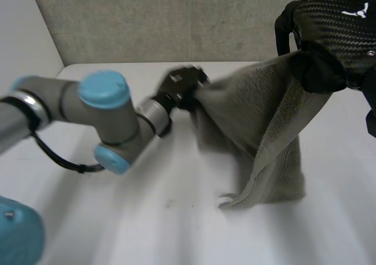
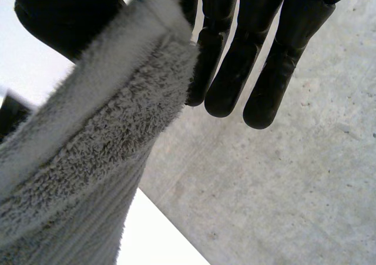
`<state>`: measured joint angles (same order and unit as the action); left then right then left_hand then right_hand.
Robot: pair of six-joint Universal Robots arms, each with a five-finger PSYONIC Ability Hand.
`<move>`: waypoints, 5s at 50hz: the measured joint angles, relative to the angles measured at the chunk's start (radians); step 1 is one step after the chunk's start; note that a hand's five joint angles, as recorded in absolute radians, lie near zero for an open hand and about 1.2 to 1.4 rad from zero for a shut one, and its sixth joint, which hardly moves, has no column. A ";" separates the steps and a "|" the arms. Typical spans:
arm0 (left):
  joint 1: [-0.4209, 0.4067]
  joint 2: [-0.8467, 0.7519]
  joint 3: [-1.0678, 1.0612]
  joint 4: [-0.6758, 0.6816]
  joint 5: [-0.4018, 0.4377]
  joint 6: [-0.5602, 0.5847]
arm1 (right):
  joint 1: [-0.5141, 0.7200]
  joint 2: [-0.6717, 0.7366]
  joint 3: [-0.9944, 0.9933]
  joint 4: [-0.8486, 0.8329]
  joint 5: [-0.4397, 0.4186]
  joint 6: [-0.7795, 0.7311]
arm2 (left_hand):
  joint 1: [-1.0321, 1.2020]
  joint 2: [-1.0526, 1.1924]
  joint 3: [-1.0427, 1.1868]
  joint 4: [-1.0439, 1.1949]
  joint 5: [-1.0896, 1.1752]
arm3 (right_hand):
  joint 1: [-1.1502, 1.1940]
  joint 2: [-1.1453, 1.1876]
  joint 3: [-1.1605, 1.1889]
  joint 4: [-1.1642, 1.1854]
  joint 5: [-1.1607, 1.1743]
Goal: Fold the towel.
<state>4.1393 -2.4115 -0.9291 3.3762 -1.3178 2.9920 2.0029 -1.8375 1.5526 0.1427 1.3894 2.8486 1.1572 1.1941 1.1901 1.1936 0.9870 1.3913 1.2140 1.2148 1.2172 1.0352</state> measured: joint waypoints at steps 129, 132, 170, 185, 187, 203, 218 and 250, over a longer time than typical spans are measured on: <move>0.273 0.544 -0.261 0.210 -0.300 0.280 | -0.063 0.542 -0.242 -0.823 0.162 -0.093 | 0.035 0.024 0.026 0.023 0.044 | 0.002 0.001 0.000 0.000 0.002; 0.275 0.588 -0.413 0.156 -0.302 0.275 | -0.067 0.538 -0.206 -0.672 0.118 -0.101 | 0.035 0.024 0.026 0.023 0.044 | 0.002 0.001 0.000 0.000 0.002; 0.284 0.488 -1.037 0.265 -0.294 0.439 | -0.222 0.590 0.216 -0.339 0.047 -0.119 | -0.897 -0.941 -0.935 -0.938 -0.906 | 0.002 0.001 0.000 0.000 0.002; 0.316 0.497 -1.055 0.272 -0.260 0.435 | -0.235 0.604 0.216 -0.341 0.043 -0.026 | -0.883 -0.918 -0.916 -0.919 -0.889 | 0.002 0.001 0.000 0.000 0.002; 0.325 0.505 -1.054 0.271 -0.259 0.435 | -0.234 0.605 0.217 -0.341 0.042 -0.026 | -0.863 -0.896 -0.892 -0.896 -0.877 | 0.002 0.001 0.000 0.000 0.002; 0.398 0.685 -1.052 0.120 -0.106 0.295 | -0.228 0.624 0.222 -0.342 0.034 -0.036 | -0.672 -0.708 -0.704 -0.706 -0.678 | 0.002 0.001 0.000 0.001 0.003; 0.430 0.674 -1.010 -0.025 -0.069 0.261 | -0.227 0.632 0.222 -0.345 0.034 -0.040 | -0.887 -0.926 -0.922 -0.927 -0.892 | 0.002 0.001 0.000 0.001 0.003; 0.453 0.493 -1.037 0.210 0.008 0.490 | -0.228 0.632 0.222 -0.346 0.034 -0.040 | -0.892 -0.929 -0.926 -0.929 -0.899 | 0.002 0.001 0.000 0.001 0.003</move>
<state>4.5920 -1.9183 -1.9661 3.5864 -1.3096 3.4821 1.7748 -1.2057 1.7749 -0.2031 1.4236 2.8087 0.2649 0.2653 0.2642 0.2648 0.0880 1.3936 1.2145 1.2150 1.2177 1.0380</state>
